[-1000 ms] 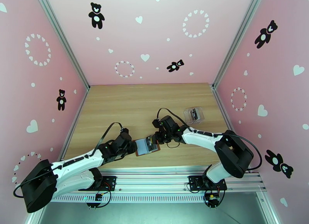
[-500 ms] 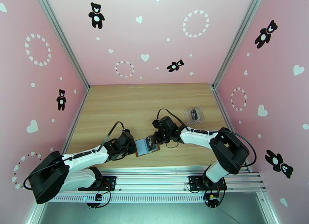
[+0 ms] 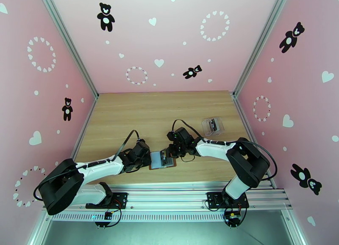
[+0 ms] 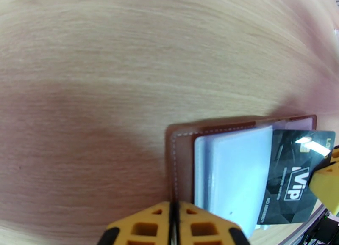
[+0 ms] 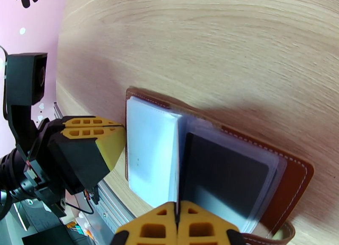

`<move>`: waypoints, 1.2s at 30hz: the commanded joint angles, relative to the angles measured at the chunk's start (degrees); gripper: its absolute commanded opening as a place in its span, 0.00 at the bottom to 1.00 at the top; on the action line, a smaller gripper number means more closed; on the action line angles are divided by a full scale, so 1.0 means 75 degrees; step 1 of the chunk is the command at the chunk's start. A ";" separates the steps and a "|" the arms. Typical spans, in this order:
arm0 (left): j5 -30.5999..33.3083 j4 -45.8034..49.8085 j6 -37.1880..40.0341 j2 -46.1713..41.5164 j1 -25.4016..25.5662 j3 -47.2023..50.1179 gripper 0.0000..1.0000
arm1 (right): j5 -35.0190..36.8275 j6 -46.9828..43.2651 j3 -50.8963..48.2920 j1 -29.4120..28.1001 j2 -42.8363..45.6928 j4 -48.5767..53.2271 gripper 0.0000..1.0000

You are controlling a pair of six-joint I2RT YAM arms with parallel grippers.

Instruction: Put the credit cards into the card holder

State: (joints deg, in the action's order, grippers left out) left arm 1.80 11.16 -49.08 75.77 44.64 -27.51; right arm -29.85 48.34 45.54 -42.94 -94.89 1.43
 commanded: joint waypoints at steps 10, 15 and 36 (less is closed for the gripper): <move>0.0102 0.0172 0.0105 -0.0106 -0.0060 0.0268 0.10 | -0.0064 0.0595 -0.0080 0.0038 -0.0192 -0.0416 0.00; 0.0097 0.0155 0.0127 -0.0109 -0.0064 0.0310 0.10 | -0.0105 0.0598 -0.0220 0.0031 -0.0173 -0.0426 0.00; 0.0167 0.0142 0.0072 -0.0076 -0.0058 0.0433 0.10 | -0.0078 0.0582 -0.0569 -0.0052 -0.0064 -0.0348 0.00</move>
State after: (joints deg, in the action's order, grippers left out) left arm 2.07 9.76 -48.90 74.70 44.64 -26.06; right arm -30.74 52.95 42.39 -42.70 -95.29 -3.64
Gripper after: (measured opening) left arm 0.100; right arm 0.054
